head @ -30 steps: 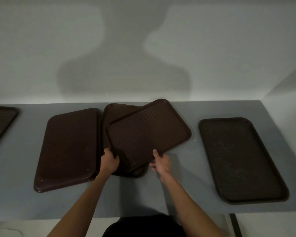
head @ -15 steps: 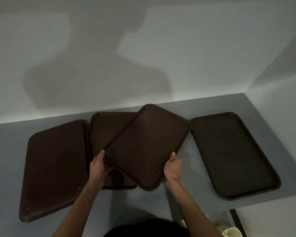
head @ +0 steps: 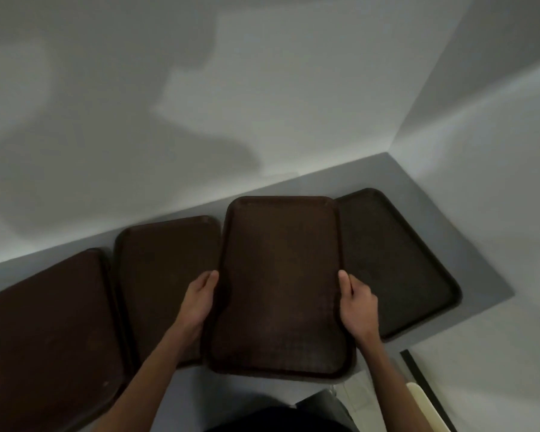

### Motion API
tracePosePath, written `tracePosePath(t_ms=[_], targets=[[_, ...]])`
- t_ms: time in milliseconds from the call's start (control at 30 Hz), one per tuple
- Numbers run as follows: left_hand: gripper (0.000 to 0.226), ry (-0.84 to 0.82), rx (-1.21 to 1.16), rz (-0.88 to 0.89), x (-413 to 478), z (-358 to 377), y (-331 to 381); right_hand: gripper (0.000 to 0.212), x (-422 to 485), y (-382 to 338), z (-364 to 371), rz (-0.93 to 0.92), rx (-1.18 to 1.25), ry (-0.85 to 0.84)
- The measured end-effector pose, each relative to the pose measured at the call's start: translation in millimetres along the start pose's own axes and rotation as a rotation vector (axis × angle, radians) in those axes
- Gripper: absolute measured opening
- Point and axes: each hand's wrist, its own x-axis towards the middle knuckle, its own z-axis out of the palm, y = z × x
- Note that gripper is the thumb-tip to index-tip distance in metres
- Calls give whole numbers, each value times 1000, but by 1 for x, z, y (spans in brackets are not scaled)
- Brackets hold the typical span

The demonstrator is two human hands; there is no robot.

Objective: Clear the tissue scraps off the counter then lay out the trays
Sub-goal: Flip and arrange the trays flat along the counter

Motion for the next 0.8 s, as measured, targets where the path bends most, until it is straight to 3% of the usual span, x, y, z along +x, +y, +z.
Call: tracePosePath(t_ms=[100,200,433,600,800], targets=[[19,80,60,83,2,43,-7,39,3,7,-33,-25,-12,-18],[21,116,107,127,3,86,-16,20,11,27,-62,-64,-33,-5],[21,199,88,142,-2,190,-17,14,56,117,-115,-65,-191,95],[22,257,127,110,-6,257,-17,18,93,163,-142,-66,-270,151],[24,260,377,88,4,305,-34,22,134,189,-168,-91,-278,142]])
